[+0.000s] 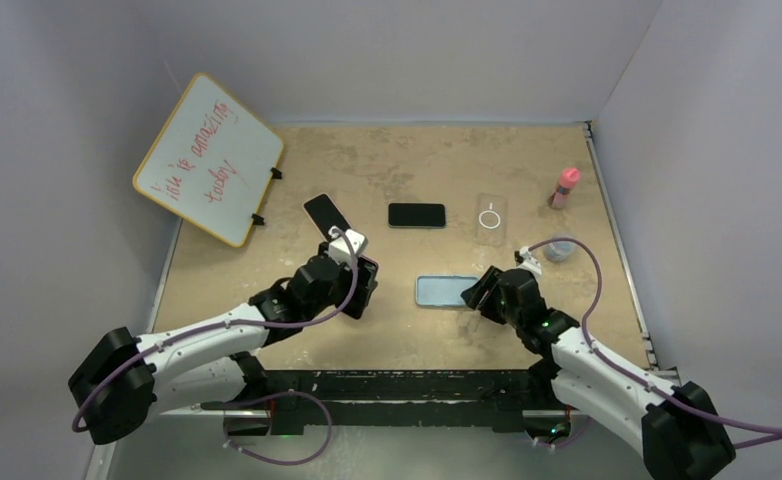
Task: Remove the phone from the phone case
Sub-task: Place the phone case at the center of the board.
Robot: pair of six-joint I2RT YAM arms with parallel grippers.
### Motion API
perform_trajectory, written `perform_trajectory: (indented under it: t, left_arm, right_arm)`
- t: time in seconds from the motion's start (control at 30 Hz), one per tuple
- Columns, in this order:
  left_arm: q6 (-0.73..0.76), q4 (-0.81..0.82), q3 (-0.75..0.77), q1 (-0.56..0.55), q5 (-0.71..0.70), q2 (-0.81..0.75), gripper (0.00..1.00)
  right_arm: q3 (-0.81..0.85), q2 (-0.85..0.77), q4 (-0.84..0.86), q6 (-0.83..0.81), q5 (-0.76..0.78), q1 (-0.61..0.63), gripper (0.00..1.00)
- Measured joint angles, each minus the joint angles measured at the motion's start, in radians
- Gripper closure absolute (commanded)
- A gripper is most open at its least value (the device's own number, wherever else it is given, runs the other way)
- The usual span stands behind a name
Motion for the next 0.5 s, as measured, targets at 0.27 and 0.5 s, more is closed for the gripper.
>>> perform_trajectory:
  t: [0.27, 0.5]
  left_arm:
    - [0.046, 0.0, 0.072, 0.029, 0.061, 0.132, 1.0]
    - [0.138, -0.009, 0.218, 0.035, 0.121, 0.32, 1.0]
  right_arm:
    - [0.01, -0.033, -0.041, -0.046, -0.037, 0.0, 0.32]
    - [0.023, -0.069, -0.082, -0.122, -0.047, 0.0, 0.21]
